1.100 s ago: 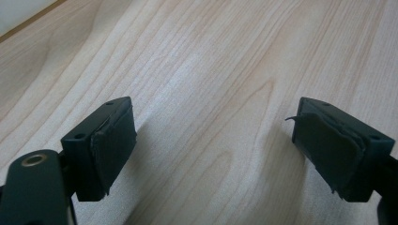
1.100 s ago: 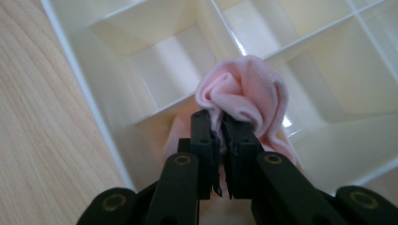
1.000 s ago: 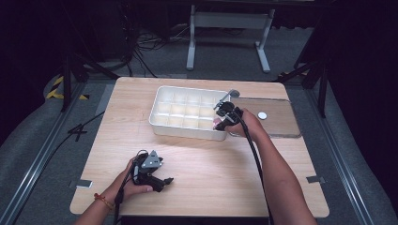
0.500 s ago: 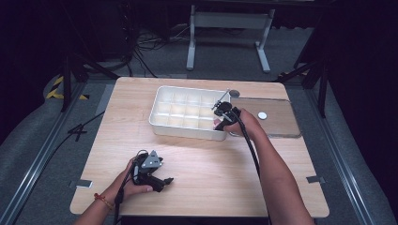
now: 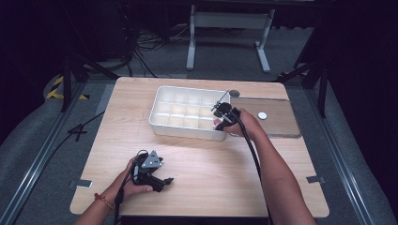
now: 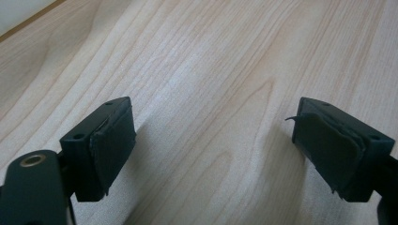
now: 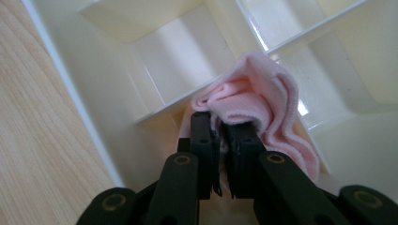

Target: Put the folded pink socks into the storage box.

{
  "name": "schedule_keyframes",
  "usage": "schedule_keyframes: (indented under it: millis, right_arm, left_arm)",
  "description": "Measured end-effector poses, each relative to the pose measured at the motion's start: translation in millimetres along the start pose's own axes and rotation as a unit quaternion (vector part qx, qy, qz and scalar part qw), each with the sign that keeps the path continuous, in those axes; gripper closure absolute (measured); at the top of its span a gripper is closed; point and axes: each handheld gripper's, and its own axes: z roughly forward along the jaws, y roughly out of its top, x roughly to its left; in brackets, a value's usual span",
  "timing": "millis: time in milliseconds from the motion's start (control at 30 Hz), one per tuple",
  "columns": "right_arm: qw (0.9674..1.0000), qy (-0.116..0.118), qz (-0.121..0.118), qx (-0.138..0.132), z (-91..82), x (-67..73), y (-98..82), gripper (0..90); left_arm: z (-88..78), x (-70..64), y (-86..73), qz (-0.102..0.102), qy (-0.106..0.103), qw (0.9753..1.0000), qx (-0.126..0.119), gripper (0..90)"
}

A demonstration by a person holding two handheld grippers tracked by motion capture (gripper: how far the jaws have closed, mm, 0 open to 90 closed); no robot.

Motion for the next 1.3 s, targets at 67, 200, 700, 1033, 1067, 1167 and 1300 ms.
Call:
schedule_keyframes:
  millis: [67,200,700,1033,1067,1167,1300]
  right_arm:
    - [1.0,0.002,0.001,-0.002,0.1,0.0,-0.4,82.7]
    - [1.0,-0.005,-0.003,-0.007,-2.7,2.3,-1.9,79.9]
    - [0.9986,-0.008,-0.001,-0.052,-18.9,3.9,-14.1,73.8]
    - [0.9958,-0.03,-0.005,-0.086,-32.8,11.0,-18.9,68.5]
    - [0.9956,-0.033,-0.008,-0.088,-33.9,12.3,-18.9,68.4]
    - [0.9945,-0.039,-0.014,-0.096,-37.3,15.4,-19.4,65.3]
    - [0.9918,-0.045,-0.011,-0.119,-42.4,17.8,-22.3,60.9]
  left_arm:
    - [0.0,0.0,0.0,0.0,0.0,1.0,0.0,13.8]
    - [0.0,0.0,0.0,0.0,0.0,1.0,0.0,13.8]
    - [-0.1,0.2,0.2,0.001,-0.001,1.0,0.001,13.8]
    - [0.2,0.0,0.0,-0.001,-0.001,1.0,-0.002,13.8]
    - [0.3,-0.1,-0.1,-0.002,-0.002,1.0,-0.001,13.7]
    - [0.2,0.0,0.0,-0.001,-0.001,1.0,-0.002,13.7]
    - [0.3,0.0,0.0,-0.001,-0.001,1.0,-0.002,13.7]
